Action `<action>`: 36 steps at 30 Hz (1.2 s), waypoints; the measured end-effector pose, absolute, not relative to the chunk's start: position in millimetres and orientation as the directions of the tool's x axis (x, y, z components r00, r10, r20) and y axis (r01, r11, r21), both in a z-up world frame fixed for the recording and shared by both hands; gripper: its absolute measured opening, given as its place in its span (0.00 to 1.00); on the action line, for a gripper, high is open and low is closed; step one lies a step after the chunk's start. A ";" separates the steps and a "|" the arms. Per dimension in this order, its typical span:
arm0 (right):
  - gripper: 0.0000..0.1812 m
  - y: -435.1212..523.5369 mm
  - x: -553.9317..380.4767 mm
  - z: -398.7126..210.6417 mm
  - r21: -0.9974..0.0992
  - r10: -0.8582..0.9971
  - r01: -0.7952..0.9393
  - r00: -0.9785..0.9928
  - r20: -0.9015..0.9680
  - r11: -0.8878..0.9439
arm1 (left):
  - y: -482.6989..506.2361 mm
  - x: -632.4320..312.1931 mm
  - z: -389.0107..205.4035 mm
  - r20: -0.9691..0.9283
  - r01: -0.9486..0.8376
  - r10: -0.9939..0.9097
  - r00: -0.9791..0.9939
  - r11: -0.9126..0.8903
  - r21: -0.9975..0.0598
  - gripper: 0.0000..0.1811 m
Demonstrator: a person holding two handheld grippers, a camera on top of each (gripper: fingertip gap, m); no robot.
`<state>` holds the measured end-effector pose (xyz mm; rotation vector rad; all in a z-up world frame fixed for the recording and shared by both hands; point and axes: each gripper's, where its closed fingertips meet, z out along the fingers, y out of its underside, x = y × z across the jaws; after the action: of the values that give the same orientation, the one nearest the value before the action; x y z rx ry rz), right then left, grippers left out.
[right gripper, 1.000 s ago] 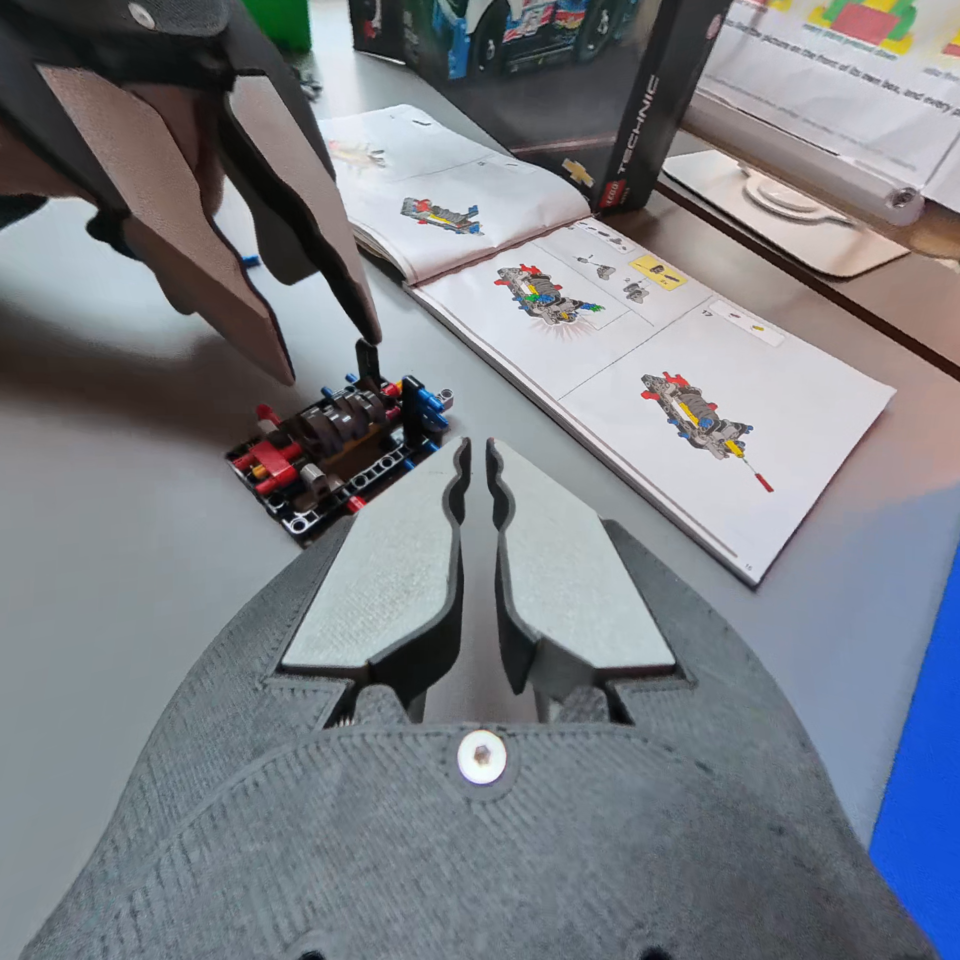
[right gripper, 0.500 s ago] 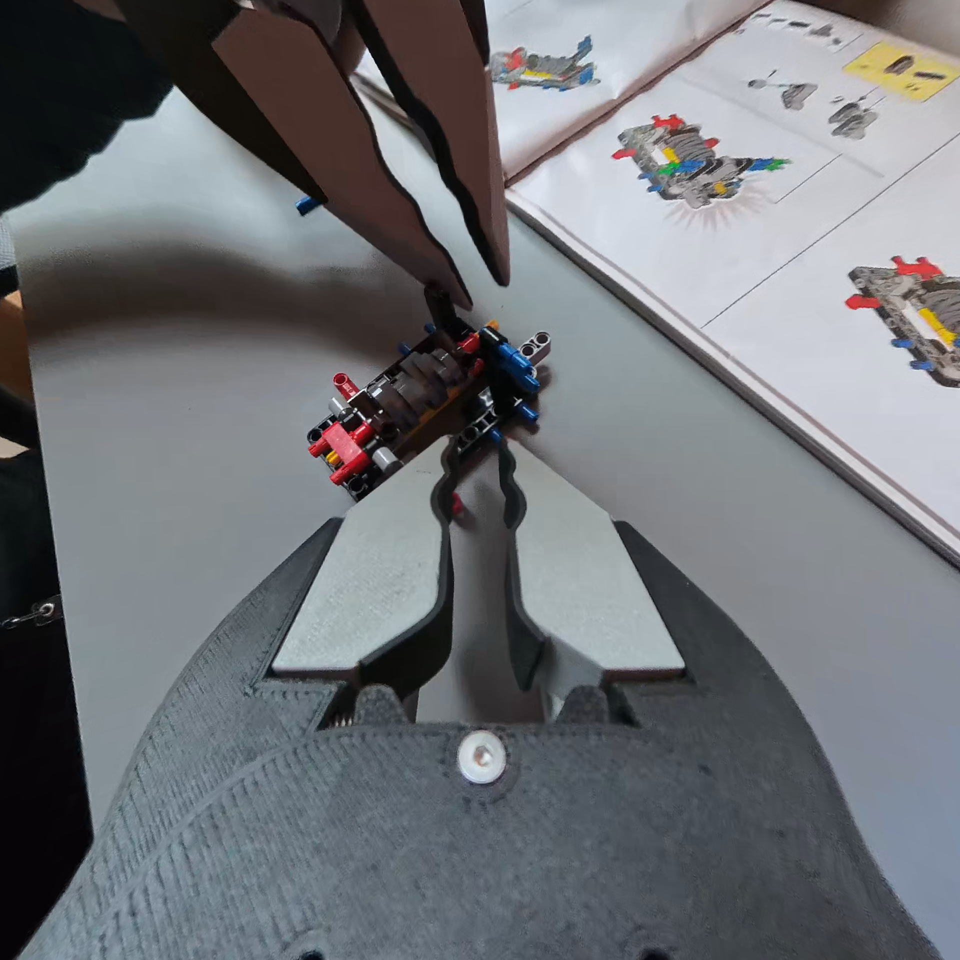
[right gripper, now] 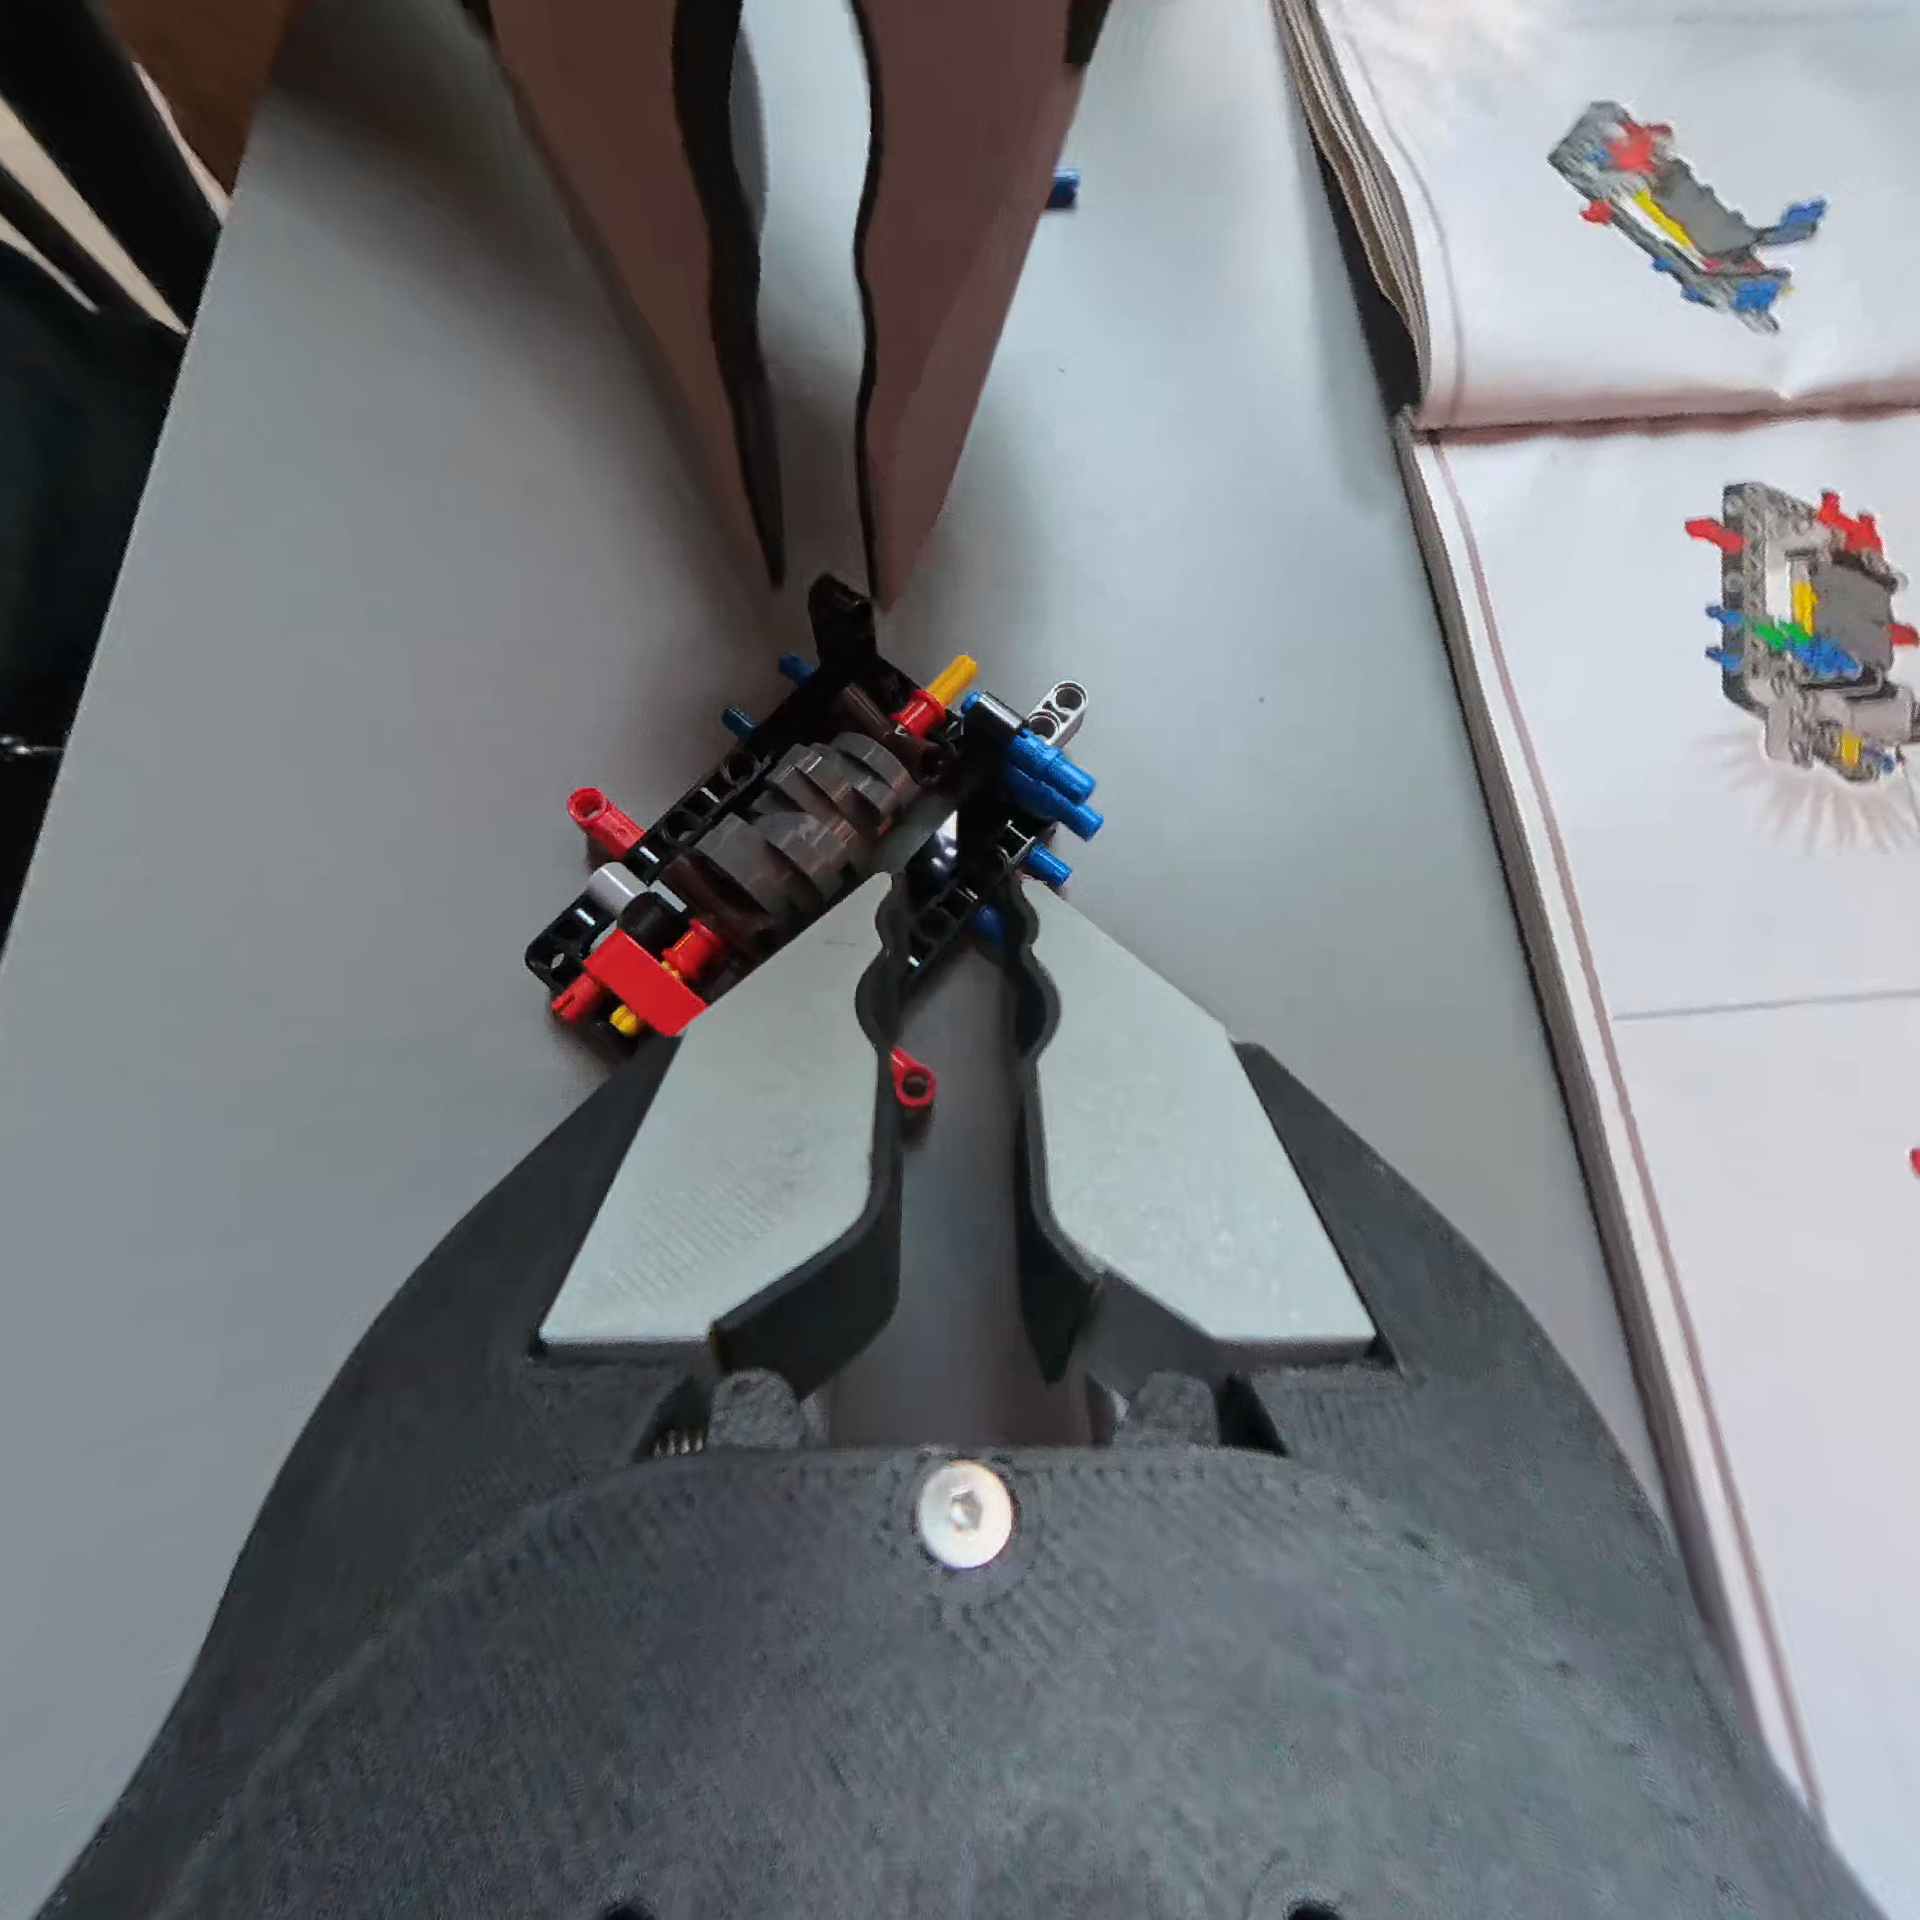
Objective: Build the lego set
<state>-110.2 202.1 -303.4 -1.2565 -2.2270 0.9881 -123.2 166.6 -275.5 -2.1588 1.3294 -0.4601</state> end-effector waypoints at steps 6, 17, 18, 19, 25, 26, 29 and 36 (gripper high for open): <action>0.08 196.7 -114.0 -303.7 -0.743 0.818 0.537 -0.575 0.023 0.399 | 199.6 -127.0 -246.0 -0.128 -0.695 -0.899 0.419 -0.227 -0.682 0.13; 0.08 195.6 -113.4 -304.1 -0.742 0.811 0.521 -0.583 0.051 0.422 | 197.7 -117.3 -270.2 -0.175 -0.741 -0.952 0.252 -0.073 -0.668 0.06; 0.08 195.3 -113.2 -304.1 -0.742 0.809 0.520 -0.585 0.052 0.424 | 197.6 -117.9 -270.3 -0.177 -0.739 -0.952 0.249 -0.068 -0.670 0.05; 0.08 195.1 -113.3 -304.1 -0.742 0.808 0.519 -0.586 0.052 0.424 | 197.0 -118.2 -270.3 -0.174 -0.736 -0.953 0.246 -0.067 -0.674 0.04; 0.08 194.9 -113.5 -304.2 -0.741 0.808 0.518 -0.586 0.056 0.427 | 197.2 -118.2 -270.4 -0.211 -0.724 -0.947 0.242 -0.032 -0.689 0.04; 0.08 195.0 -113.5 -304.2 -0.741 0.808 0.518 -0.586 0.056 0.427 | 197.4 -118.1 -270.5 -0.229 -0.725 -0.943 0.241 -0.018 -0.688 0.04; 0.08 194.8 -113.8 -304.3 -0.740 0.807 0.518 -0.587 0.057 0.429 | 197.5 -118.3 -270.8 -0.263 -0.724 -0.932 0.247 0.003 -0.690 0.04; 0.08 194.6 -114.4 -304.4 -0.737 0.806 0.514 -0.588 0.068 0.438 | 198.2 -118.9 -271.0 -0.286 -0.722 -0.917 0.277 -0.002 -0.692 0.04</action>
<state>-114.4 194.6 -304.4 -1.1170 -2.2829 0.9610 -118.9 198.2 -271.0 -1.7699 1.4933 -0.3172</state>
